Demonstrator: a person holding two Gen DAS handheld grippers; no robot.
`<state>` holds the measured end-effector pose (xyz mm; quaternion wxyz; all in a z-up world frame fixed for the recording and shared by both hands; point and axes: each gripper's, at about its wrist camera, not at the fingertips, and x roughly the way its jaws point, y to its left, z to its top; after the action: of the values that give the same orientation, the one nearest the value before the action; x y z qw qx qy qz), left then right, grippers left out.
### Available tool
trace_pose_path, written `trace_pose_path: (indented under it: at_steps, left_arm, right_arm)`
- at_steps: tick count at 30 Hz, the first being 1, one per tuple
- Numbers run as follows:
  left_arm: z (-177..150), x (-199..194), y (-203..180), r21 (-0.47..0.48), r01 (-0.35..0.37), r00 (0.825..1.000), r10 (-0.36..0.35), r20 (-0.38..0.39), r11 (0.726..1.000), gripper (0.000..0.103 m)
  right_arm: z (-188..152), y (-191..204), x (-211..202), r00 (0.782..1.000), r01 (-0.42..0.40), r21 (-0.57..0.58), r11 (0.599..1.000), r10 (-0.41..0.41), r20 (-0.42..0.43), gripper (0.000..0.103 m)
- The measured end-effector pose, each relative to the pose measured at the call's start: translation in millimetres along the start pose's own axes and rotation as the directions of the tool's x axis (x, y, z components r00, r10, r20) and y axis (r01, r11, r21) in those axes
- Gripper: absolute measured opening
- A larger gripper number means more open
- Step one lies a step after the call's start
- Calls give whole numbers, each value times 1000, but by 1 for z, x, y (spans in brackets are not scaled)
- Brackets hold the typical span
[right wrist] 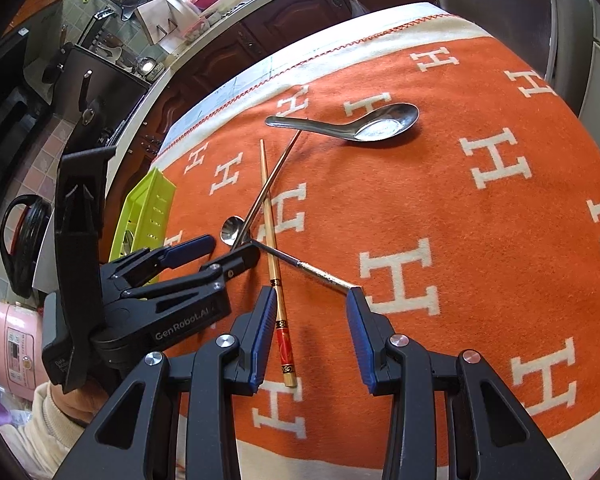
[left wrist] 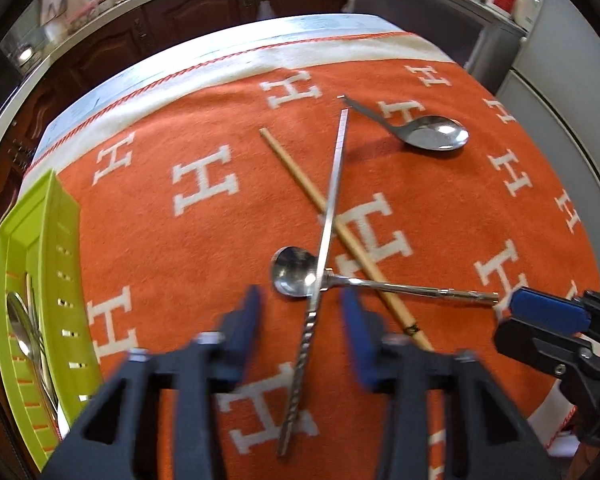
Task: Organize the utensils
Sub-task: 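Grasp the twisted metal stirring spoon with the left tool while the right tool grasps a small metal spoon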
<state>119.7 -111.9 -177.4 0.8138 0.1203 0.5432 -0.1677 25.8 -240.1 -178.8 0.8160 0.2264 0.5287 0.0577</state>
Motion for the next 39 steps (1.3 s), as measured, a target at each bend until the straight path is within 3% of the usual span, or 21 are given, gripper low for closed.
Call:
trace_pose_path:
  at_steps: [1,9,18,23,26,29,33,35,39]
  left_arm:
    - [0,-1,-2,5,8,1000,-8,-2,1000,6]
    - [-8,-8,12,-92,78,997,-79,-6,993,3]
    - [-16,-40,29,-149,129,990,-120,74,980,3]
    - [-15,-50,33,-169,150,986,-134,100,974,3]
    - [-16,-52,36,-183,150,985,-131,108,972,3]
    - [-17,-51,40,-198,151,985,-131,110,969,3]
    - [-20,-44,41,-201,156,986,-139,97,967,3]
    - [-23,-35,40,-205,164,986,-154,66,965,3]
    - [-28,-15,39,-222,181,983,-186,-4,958,3]
  right_arm:
    - [1,2,1,1000,7,-17,1000,-7,3,37]
    - [15,24,17,997,83,-236,968,-80,20,37]
    - [21,45,58,983,155,-459,875,-184,-20,27]
    - [18,63,73,967,223,-566,794,-254,25,26]
    - [17,72,77,963,237,-591,772,-266,39,13]
    - [19,73,79,958,260,-558,788,-283,47,5]
    - [30,57,72,979,182,-402,897,-203,-11,2]
    - [35,48,68,988,132,-339,931,-153,-36,2]
    - [36,37,62,993,90,-280,956,-109,-53,2]
